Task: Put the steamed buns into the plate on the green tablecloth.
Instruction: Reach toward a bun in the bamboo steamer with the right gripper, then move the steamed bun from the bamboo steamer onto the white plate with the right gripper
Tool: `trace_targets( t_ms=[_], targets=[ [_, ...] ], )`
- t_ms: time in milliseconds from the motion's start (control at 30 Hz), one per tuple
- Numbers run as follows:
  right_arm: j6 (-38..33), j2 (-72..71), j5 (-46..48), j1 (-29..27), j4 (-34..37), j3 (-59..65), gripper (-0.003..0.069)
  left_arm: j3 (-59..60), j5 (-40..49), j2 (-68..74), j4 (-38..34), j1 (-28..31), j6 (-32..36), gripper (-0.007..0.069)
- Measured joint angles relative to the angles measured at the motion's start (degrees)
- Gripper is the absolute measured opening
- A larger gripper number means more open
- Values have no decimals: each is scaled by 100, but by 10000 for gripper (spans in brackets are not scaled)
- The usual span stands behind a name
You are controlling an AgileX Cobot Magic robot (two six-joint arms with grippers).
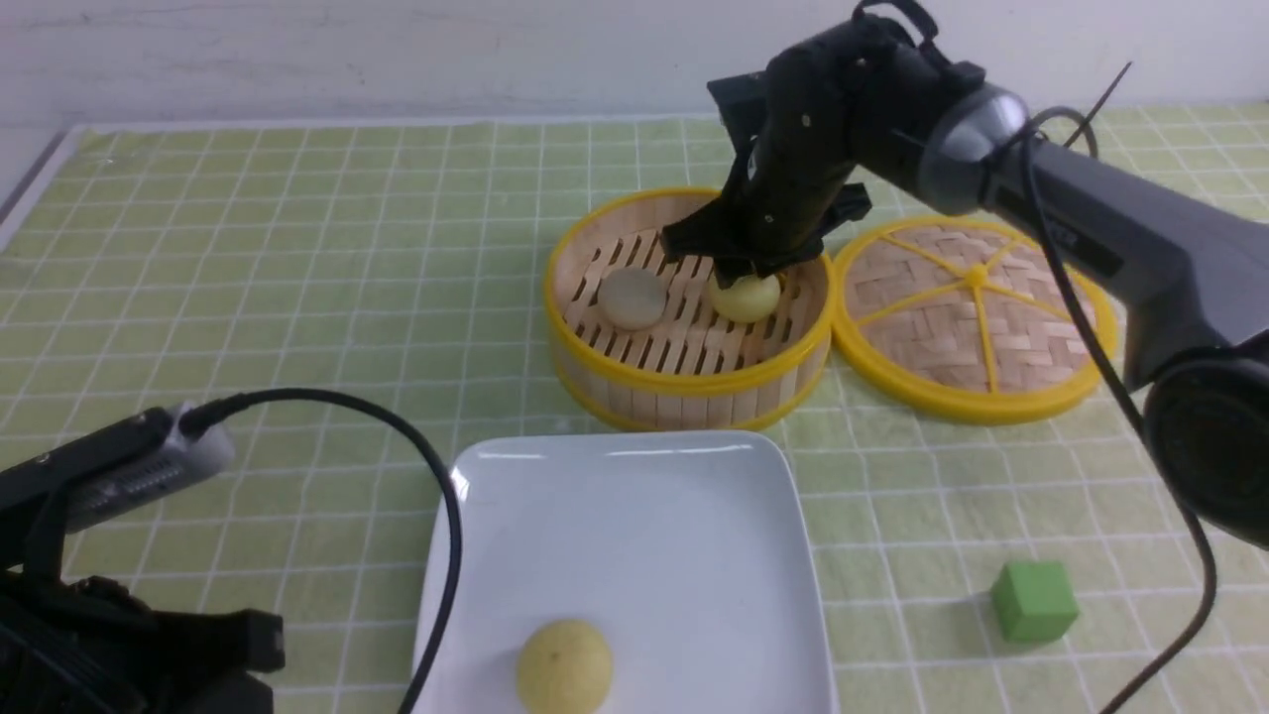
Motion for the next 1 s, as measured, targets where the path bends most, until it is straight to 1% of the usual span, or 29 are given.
trace_targets(
  t_ms=[67,100,133,233,300,400,467,633,667,700,733,767,833,867,900,933,967,1000],
  targets=[
    [-23,5,94,0,110,-33,64,0,0,0,0,0,0,56],
    [-36,-2,112,0,119,-38,55,0,0,0,0,0,0,57],
    [-118,-72,327,6,172,-96,16,0,0,0,0,0,0,61],
    [-503,-475,1248,75,250,-179,9,0,0,0,0,0,0,69],
    [-675,-865,1570,177,289,-181,9,0,-7,3,0,0,0,72],
    [-774,-1671,1605,403,340,110,9,-5,-7,3,0,-6,0,73],
    [-755,-2228,1605,659,531,688,9,-5,-1,3,18,-6,0,76],
    [-473,-2515,1651,1305,700,2261,15,-5,5,8,94,-6,0,86],
    [-323,-2414,1492,1493,700,2808,21,-5,5,10,112,-6,0,88],
    [-300,-2398,1454,1516,694,2869,22,-5,5,10,127,-6,0,88],
    [-87,-2217,972,1682,664,3325,39,-5,5,10,155,-6,0,89],
    [22,-2106,707,1735,628,3488,55,-5,5,10,168,-6,0,90],
    [114,-1989,515,1763,588,3578,78,-5,0,10,181,-6,0,91],
    [225,-1832,385,1776,545,3598,133,-5,0,10,195,-6,0,96],
    [289,-1796,379,1776,527,3574,167,-5,0,10,197,-6,0,98],
    [304,-1781,433,1776,516,3530,225,-5,0,10,197,-6,0,100],
    [304,-1781,433,1776,516,3517,225,-5,0,10,197,-6,0,101],
    [260,-1781,700,1776,496,3349,313,-5,-13,10,197,-6,0,105]
  ],
)
